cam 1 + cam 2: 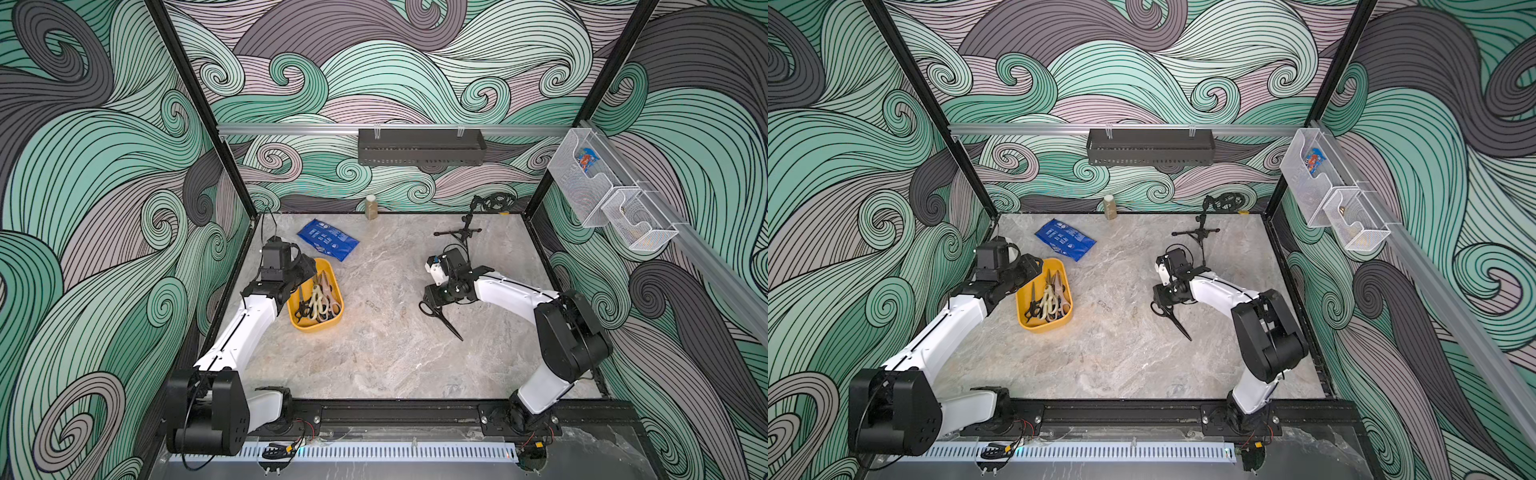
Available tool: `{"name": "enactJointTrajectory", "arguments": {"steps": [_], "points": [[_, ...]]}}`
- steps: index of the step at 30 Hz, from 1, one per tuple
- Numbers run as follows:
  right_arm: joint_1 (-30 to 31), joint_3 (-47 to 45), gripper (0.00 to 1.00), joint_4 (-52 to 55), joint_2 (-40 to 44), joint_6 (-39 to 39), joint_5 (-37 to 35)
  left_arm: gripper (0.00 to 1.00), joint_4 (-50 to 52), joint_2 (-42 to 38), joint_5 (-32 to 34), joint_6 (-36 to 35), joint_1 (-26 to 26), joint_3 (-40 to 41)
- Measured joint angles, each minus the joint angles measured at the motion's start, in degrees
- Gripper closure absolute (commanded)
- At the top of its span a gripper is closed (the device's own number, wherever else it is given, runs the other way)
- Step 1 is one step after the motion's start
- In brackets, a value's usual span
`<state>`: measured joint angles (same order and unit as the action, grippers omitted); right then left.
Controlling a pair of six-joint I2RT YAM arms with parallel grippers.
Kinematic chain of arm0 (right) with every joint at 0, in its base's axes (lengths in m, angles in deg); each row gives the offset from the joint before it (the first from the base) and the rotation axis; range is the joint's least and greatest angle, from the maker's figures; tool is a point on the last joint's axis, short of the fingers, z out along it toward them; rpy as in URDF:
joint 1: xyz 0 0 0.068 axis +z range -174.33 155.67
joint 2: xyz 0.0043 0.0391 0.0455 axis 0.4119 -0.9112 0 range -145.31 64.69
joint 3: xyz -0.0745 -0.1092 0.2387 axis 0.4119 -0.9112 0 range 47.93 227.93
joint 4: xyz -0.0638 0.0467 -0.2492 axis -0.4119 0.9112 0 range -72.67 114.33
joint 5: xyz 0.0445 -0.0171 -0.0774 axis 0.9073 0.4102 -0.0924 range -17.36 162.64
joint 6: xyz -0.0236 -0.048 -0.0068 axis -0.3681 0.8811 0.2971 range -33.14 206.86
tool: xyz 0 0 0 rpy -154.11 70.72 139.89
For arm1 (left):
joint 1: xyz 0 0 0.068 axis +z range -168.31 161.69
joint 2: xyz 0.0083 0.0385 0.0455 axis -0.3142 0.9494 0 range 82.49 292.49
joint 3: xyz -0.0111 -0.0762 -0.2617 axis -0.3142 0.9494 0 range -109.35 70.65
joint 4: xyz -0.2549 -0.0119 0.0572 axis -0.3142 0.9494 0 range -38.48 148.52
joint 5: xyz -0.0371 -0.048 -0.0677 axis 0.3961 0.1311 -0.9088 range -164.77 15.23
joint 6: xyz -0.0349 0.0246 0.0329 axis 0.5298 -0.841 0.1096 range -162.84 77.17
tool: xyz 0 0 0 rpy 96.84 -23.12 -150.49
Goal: Put the scissors into the storage box
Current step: Pick up the scissors from the center of the board.
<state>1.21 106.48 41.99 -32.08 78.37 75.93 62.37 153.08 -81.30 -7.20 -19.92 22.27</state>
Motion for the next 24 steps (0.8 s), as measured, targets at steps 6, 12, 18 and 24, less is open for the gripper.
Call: {"name": "enactJointTrajectory", "arguments": {"steps": [6,12,18,24], "points": [[1.05,0.22,0.54,1.29,-0.79,1.73,-2.38,0.56,-0.35,0.00,-0.20,0.02,0.48,0.00],[3.85,2.08,0.54,2.69,-5.09,3.28,-5.27,0.56,-0.42,0.00,-0.66,0.09,1.31,0.00],[5.90,4.33,0.61,4.50,-8.07,4.55,-8.83,0.56,-0.42,0.00,-1.62,0.22,2.25,0.00],[6.95,5.62,0.68,5.66,-9.07,5.09,-10.80,0.56,-0.37,0.00,-1.73,0.22,2.97,0.00]]}}
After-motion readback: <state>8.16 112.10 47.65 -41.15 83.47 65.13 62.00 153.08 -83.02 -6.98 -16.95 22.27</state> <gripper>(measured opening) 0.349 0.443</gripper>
